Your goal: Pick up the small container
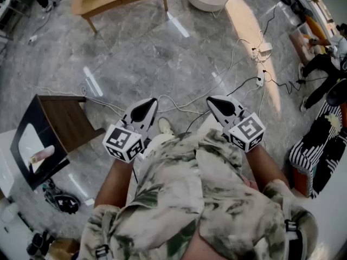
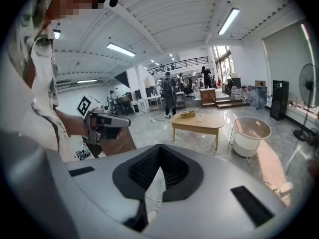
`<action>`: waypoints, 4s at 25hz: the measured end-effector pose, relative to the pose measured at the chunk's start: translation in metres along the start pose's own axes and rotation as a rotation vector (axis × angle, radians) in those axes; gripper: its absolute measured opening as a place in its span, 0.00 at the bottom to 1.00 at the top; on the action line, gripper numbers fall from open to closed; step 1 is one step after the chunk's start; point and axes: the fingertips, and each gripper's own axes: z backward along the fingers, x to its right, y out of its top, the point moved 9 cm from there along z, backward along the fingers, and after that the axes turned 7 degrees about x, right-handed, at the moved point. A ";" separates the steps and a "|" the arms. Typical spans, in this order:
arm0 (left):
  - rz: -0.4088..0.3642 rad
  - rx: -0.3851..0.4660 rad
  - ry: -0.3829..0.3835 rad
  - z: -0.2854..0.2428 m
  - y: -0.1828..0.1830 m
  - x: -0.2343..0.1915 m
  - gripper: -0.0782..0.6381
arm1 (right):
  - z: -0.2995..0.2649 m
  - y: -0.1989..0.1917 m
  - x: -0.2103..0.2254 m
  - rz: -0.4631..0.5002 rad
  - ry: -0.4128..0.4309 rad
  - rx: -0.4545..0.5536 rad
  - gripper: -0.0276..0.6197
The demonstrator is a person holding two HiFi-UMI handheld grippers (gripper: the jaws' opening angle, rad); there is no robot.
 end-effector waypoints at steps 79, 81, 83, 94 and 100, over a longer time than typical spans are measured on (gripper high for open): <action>0.055 0.044 0.473 -0.533 0.276 -0.397 0.14 | -0.545 0.287 0.638 0.171 0.525 -0.050 0.31; 0.062 0.043 0.497 -0.551 0.284 -0.419 0.14 | -0.574 0.291 0.658 0.182 0.553 -0.060 0.31; 0.067 0.044 0.515 -0.567 0.290 -0.438 0.14 | -0.601 0.292 0.676 0.190 0.576 -0.072 0.31; 0.097 0.039 0.562 -0.617 0.312 -0.495 0.14 | -0.698 0.292 0.731 0.176 0.624 -0.108 0.31; 0.097 0.039 0.524 -0.619 0.319 -0.524 0.14 | -0.737 0.296 0.730 0.187 0.599 -0.127 0.31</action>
